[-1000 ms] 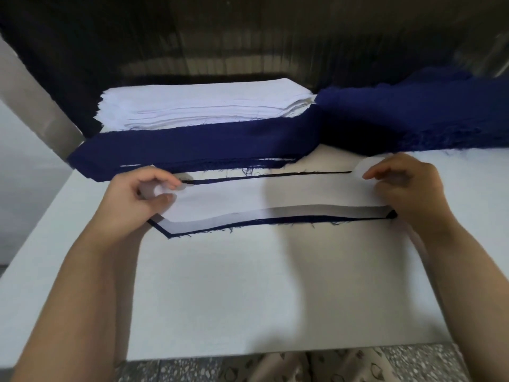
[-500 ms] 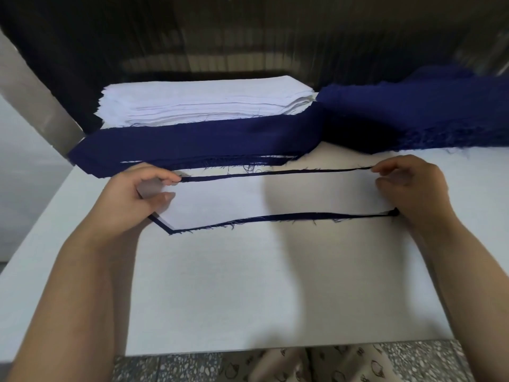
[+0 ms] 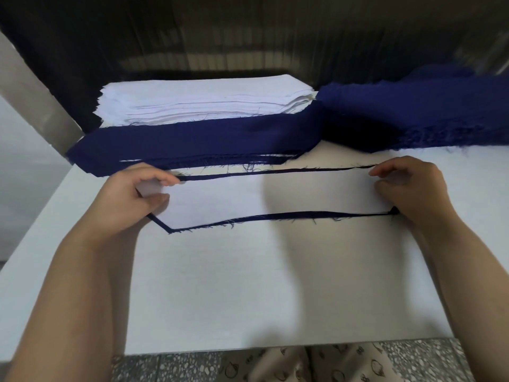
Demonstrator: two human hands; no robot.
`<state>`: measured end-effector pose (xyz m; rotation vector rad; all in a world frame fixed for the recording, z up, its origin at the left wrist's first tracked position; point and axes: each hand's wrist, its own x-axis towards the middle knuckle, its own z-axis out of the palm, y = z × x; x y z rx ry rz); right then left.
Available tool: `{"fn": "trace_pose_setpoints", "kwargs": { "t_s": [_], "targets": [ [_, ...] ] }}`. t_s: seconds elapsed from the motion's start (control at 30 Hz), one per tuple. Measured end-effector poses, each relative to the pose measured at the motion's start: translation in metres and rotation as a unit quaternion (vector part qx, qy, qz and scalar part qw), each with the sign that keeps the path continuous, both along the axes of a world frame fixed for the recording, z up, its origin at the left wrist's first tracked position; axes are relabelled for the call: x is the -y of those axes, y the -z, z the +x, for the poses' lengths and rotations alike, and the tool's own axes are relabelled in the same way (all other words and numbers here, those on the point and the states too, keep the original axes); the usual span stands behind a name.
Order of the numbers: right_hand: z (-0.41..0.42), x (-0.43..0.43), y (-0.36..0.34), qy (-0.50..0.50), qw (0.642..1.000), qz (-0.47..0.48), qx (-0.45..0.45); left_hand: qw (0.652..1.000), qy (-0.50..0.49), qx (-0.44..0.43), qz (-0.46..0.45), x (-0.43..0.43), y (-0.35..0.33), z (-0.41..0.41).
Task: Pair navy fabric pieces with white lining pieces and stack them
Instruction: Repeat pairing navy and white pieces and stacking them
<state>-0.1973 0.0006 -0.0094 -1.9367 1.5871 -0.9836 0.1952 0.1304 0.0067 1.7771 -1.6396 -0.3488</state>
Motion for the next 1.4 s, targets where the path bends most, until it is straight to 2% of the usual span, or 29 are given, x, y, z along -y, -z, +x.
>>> {"fn": "trace_pose_setpoints", "kwargs": {
  "t_s": [0.43,0.97,1.1,1.23,1.4],
  "targets": [
    [0.0008,-0.0027,-0.0019,0.03,0.999,-0.004,0.025,1.0,-0.002,-0.01,0.019,-0.0011,-0.0006,-0.0001],
    [0.0025,-0.0038,-0.0045,0.045,0.998,-0.051,0.009,0.999,-0.004,-0.036,0.027,-0.0019,0.0003,-0.0026],
    [0.0025,-0.0024,-0.0028,0.048,0.998,-0.037,-0.011,1.0,0.002,-0.018,0.019,-0.0013,0.0,-0.0019],
    [0.0023,-0.0023,-0.0024,0.049,0.998,-0.027,-0.02,0.998,-0.01,0.067,0.001,-0.0004,0.0014,0.0016],
    [-0.0002,0.0005,-0.0014,0.035,0.998,-0.012,-0.048,0.994,-0.046,0.098,0.005,-0.0004,0.0011,0.0002]
  ]
}}
